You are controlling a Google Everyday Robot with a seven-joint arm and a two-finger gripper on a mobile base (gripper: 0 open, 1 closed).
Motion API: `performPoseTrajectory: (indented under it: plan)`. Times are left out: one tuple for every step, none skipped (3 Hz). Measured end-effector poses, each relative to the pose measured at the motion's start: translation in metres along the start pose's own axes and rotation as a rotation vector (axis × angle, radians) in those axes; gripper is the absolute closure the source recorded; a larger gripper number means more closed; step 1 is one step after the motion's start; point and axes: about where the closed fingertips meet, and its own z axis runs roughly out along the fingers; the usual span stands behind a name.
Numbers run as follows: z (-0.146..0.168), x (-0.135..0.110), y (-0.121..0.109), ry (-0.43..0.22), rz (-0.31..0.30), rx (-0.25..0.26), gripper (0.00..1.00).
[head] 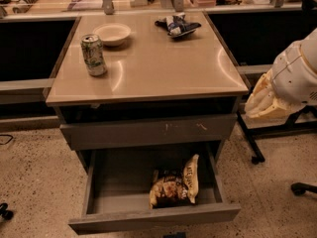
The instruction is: Pick brown chip bag from middle drawer and place on counter
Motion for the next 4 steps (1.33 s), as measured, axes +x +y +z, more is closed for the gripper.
performPoseTrajectory:
  plan:
    - [0.048,0.023,0.006,0.024,-0.146,-0.054,1.0]
    - [0.05,0.023,0.006,0.022,-0.227,-0.058,1.0]
    - [0.05,0.023,0.006,0.022,-0.227,-0.058,1.0]
    - [0.06,0.028,0.007,0.035,-0.322,-0.059,1.0]
